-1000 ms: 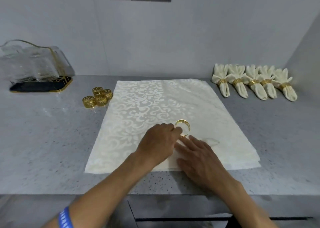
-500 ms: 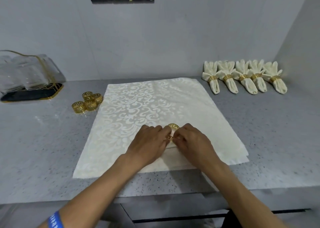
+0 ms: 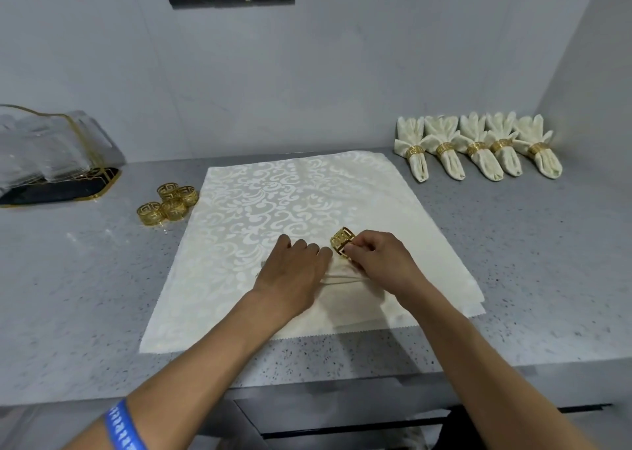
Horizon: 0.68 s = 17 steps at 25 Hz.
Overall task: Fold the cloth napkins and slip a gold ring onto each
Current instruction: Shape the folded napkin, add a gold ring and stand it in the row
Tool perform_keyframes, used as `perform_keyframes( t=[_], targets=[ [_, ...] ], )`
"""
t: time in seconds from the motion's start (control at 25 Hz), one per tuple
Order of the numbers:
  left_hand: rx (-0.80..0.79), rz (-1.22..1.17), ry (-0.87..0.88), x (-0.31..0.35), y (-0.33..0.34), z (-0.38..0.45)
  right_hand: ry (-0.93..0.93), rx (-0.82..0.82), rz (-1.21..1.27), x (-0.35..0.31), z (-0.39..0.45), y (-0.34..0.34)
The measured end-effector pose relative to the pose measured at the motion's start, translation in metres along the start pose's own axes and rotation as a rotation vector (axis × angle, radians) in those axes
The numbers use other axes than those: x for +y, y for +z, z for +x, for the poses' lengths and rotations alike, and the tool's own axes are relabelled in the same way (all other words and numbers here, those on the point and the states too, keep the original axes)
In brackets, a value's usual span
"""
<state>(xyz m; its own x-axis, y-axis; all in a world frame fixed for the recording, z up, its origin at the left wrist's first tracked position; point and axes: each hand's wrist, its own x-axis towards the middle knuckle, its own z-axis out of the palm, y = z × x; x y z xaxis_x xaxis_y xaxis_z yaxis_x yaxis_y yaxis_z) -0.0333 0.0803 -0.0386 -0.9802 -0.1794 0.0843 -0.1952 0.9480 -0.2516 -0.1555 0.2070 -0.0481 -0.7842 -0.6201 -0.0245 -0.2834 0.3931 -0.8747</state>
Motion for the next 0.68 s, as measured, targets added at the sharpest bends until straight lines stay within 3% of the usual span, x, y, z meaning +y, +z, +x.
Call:
perform_keyframes(
  t=[0.16, 0.36, 0.52, 0.68],
  targets=[
    [0.047, -0.017, 0.000, 0.002, 0.000, -0.002, -0.023, 0.049, 0.058, 0.003, -0.005, 0.004],
    [0.096, 0.043, 0.028, 0.000, 0.005, -0.002, 0.089, 0.089, 0.227, -0.004, -0.007, -0.003],
    [0.057, -0.113, -0.014, -0.006, -0.019, 0.003, 0.119, 0.226, 0.456, -0.002, -0.022, -0.034],
    [0.024, -0.332, -0.079, -0.031, -0.038, 0.001, 0.186, 0.221, 0.554, 0.029, -0.043, -0.068]
  ],
)
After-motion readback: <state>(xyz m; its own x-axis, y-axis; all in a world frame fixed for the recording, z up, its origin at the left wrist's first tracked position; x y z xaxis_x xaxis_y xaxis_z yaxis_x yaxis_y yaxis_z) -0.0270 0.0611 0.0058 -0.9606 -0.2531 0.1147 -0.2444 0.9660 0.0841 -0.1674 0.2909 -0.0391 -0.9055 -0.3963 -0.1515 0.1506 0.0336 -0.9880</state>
